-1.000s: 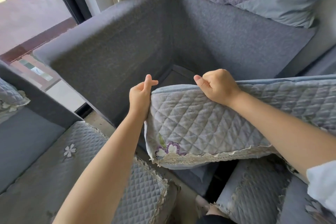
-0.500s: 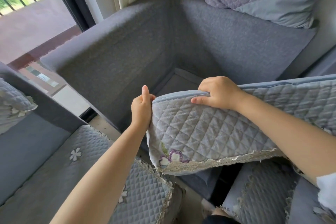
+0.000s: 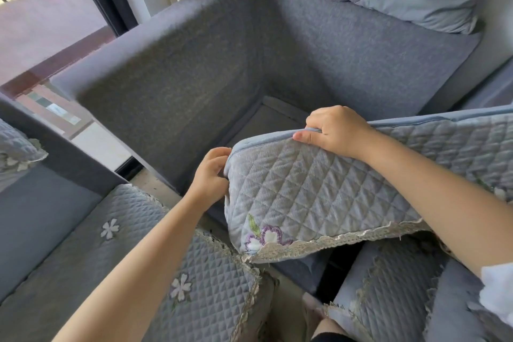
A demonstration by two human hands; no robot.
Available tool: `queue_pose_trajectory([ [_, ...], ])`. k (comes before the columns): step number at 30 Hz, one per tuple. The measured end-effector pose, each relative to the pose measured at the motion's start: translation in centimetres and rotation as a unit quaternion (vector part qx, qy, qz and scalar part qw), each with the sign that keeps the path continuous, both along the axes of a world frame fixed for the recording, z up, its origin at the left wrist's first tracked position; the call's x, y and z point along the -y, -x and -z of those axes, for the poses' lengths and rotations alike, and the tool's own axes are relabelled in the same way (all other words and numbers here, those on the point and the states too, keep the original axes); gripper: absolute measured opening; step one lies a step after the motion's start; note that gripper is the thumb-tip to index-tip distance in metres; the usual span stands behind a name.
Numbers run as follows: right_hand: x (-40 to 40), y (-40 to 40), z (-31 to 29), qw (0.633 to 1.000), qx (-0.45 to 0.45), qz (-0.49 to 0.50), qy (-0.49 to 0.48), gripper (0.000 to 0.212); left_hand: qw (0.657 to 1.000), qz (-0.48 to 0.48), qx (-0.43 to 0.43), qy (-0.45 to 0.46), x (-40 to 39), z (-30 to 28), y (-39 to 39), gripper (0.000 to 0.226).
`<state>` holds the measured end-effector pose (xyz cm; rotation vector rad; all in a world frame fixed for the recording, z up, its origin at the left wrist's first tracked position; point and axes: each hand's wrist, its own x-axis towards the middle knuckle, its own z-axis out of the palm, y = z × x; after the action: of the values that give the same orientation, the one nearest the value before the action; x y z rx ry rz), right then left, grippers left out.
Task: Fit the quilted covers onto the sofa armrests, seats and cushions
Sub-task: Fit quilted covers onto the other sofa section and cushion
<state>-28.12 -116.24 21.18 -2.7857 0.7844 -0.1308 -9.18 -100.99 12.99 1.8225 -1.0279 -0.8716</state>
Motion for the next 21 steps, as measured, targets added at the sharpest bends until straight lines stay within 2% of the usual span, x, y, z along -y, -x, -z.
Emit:
queue_pose_trajectory([
  [1, -0.1, 0.2, -0.5, 1.0, -0.022, 0.002, -0.021, 0.055, 1.0, 0.016, 0.013, -0.002, 0.2, -0.1, -0.2, 0.04],
  [3, -0.7, 1.0, -1.7, 0.994, -0.081, 0.02, -0.075, 0.024, 0.999, 0.042, 0.009, -0.002, 0.7, -0.3, -0.3, 0.041],
  [6, -1.2, 1.4, -1.2, 0.987, -0.123, 0.084, -0.066, 0.036, 0.998, 0.038, -0.035, 0.023, 0.7, -0.8, 0.1, 0.047],
  [9, -2.2, 0.7, 0.6, 0.994, 0.012, 0.093, 0.061, 0.013, 0.998, -0.019, -0.034, 0.046, 1.0, -0.3, 0.9, 0.043],
  [11, -2.4, 0.2, 1.5, 0.983, 0.124, 0.063, 0.117, 0.027, 0.993, -0.087, -0.07, 0.04, 0.9, 0.5, 1.5, 0.028],
  [12, -2.4, 0.1, 1.9, 0.979, 0.145, 0.059, 0.128, 0.031, 0.988, -0.121, -0.089, 0.04, 0.9, 0.9, 1.8, 0.022],
  [16, -1.6, 0.6, 1.8, 0.978, 0.17, 0.054, 0.104, 0.032, 0.972, -0.198, -0.115, 0.059, 1.9, -0.2, 3.4, 0.047],
  [21, 1.1, 2.3, -2.4, 0.975, 0.171, 0.135, 0.047, 0.016, 0.968, -0.205, -0.11, 0.098, 4.8, -5.6, 4.9, 0.046],
])
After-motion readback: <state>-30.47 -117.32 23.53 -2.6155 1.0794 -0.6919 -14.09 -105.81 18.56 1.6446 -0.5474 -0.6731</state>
